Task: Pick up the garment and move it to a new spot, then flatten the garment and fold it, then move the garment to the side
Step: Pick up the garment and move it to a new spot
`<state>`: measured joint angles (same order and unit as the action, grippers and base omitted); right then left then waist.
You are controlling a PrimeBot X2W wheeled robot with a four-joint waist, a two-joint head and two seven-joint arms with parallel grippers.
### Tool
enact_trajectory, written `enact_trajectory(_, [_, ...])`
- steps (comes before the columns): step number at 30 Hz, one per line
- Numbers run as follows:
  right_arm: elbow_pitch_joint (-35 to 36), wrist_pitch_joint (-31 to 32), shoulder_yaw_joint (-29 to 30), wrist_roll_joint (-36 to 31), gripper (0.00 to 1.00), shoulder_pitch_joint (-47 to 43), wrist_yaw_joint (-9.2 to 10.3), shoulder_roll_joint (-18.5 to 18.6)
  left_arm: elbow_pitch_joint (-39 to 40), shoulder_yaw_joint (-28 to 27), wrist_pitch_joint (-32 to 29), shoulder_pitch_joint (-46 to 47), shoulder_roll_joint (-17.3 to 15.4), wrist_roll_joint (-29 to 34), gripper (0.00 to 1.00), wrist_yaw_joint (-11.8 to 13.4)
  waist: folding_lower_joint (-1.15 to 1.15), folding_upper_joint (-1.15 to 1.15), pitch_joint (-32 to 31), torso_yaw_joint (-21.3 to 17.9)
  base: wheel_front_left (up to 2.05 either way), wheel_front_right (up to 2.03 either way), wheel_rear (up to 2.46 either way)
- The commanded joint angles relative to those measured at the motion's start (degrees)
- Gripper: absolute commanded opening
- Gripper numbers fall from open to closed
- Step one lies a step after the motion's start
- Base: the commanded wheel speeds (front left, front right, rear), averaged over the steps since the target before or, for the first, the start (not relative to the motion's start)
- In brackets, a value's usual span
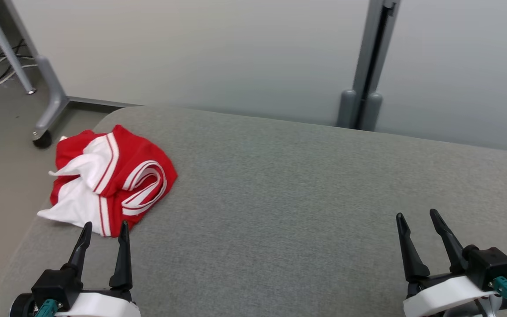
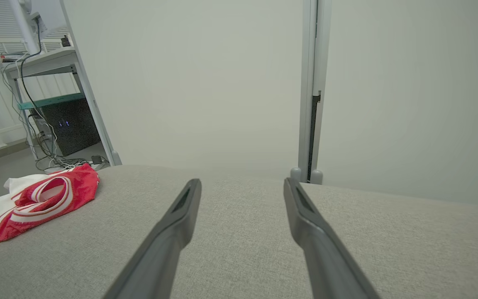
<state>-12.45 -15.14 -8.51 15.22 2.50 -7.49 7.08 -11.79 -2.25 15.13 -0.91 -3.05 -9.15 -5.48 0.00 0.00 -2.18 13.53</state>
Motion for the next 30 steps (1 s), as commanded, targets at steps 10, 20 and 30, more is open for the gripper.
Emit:
enact_trajectory(10, [-0.6, 0.0, -2.5, 0.7, 1.0, 0.6, -0.02, -0.7, -2.3, -1.6, 0.0, 0.6, -0.4, -0.1, 1.0, 0.4, 0.0, 0.0, 0.0, 12.6, 0.0, 0.0, 0.0])
enact_trajectory(20, [-0.6, 0.0, -5.1, 1.3, 1.0, 1.9, -0.01, 0.4, -2.7, -1.5, -0.4, 2.7, -0.7, -1.1, 1.0, 0.0, 0.0, 0.0, 1.4, 14.8, 0.0, 0.0, 0.0])
enact_trajectory(30, [1.0, 0.0, -4.8, 1.6, 1.0, 5.7, -0.02, 2.1, -5.9, -2.3, -17.5, 18.1, -7.3, -9.3, 1.0, -1.6, 0.0, 0.0, 7.4, 9.6, 0.0, 0.0, 0.0])
